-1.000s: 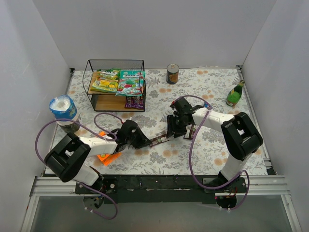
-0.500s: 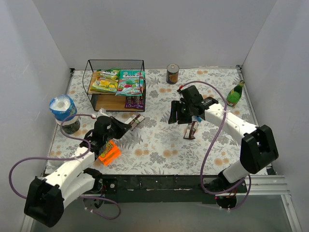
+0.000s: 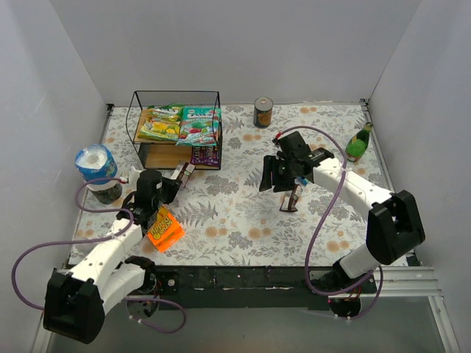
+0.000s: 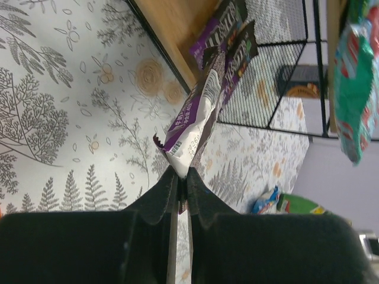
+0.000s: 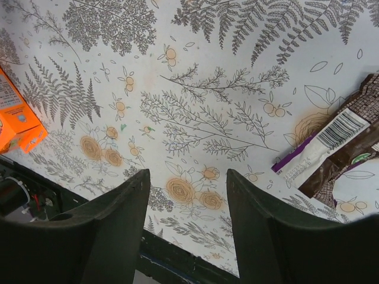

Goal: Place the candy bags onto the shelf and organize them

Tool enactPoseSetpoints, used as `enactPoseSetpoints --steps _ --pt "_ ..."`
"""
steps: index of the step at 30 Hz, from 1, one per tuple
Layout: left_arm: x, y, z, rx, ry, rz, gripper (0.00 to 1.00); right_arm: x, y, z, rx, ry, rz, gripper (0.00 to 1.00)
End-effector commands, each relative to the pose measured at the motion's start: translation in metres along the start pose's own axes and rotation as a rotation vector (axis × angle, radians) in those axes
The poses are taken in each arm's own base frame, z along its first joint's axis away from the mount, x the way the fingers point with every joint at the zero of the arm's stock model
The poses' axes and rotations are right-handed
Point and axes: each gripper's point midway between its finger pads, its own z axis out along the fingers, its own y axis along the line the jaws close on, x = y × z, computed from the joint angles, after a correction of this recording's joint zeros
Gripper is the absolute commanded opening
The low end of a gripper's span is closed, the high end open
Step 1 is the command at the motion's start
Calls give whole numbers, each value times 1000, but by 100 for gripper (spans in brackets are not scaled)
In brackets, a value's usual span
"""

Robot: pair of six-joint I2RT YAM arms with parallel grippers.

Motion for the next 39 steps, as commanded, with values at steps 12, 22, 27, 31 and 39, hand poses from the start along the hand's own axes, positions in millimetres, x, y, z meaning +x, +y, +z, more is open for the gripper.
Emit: enactPoseSetpoints --steps 12,22,27,31,39 --pt "-72 -31 67 20 -268 -247 0 5 -22 -24 -29 -22 39 61" --pt "-70 -34 102 13 -267 -349 0 3 -25 -30 -44 -38 52 60" --pt "-66 -38 118 30 -248 -391 0 3 -27 -32 -50 -42 59 59" --pt "-64 -39 128 24 -243 -413 0 6 -30 -31 -48 -39 67 59" --pt "-50 -24 148 -18 -221 -469 0 5 -32 -30 -54 -39 73 59"
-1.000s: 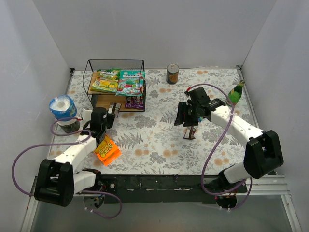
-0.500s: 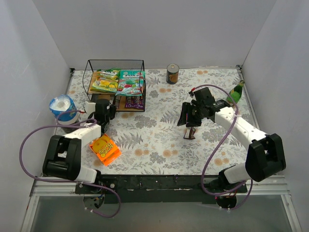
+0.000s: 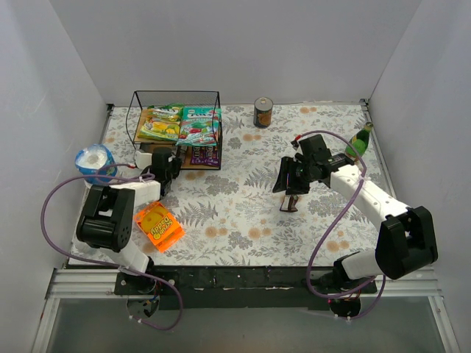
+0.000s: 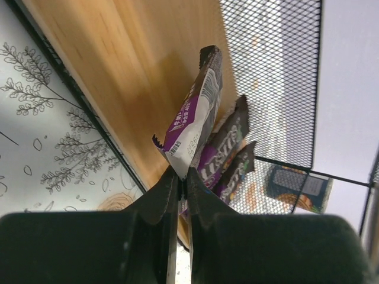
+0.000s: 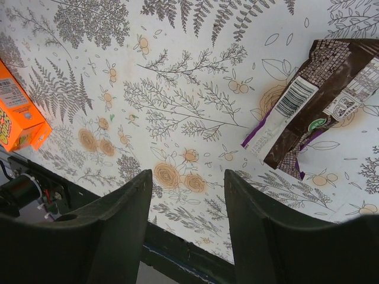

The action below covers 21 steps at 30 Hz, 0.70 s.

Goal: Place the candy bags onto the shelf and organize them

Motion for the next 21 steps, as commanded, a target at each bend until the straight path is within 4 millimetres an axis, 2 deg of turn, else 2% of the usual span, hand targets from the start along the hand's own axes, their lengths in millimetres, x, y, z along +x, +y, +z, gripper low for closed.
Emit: enactPoseSetpoints --steps 1,7,11,16,19,21 --pt "1 -22 5 31 -5 -293 0 -3 3 -5 -30 -19 -18 59" --pt "13 -12 12 19 1 -331 0 -3 -1 -5 -28 -17 -12 59" --pt "13 -13 14 13 -7 -352 0 -3 -3 -5 -29 -16 -10 59" --pt "9 3 12 -17 -44 -450 0 -2 -6 -4 -27 -13 -3 59" --pt "9 -3 14 -2 -44 -472 0 -2 -7 -4 -26 -11 -4 59" --pt "12 0 17 -16 -40 -469 0 -2 -7 -3 -25 -8 -5 59"
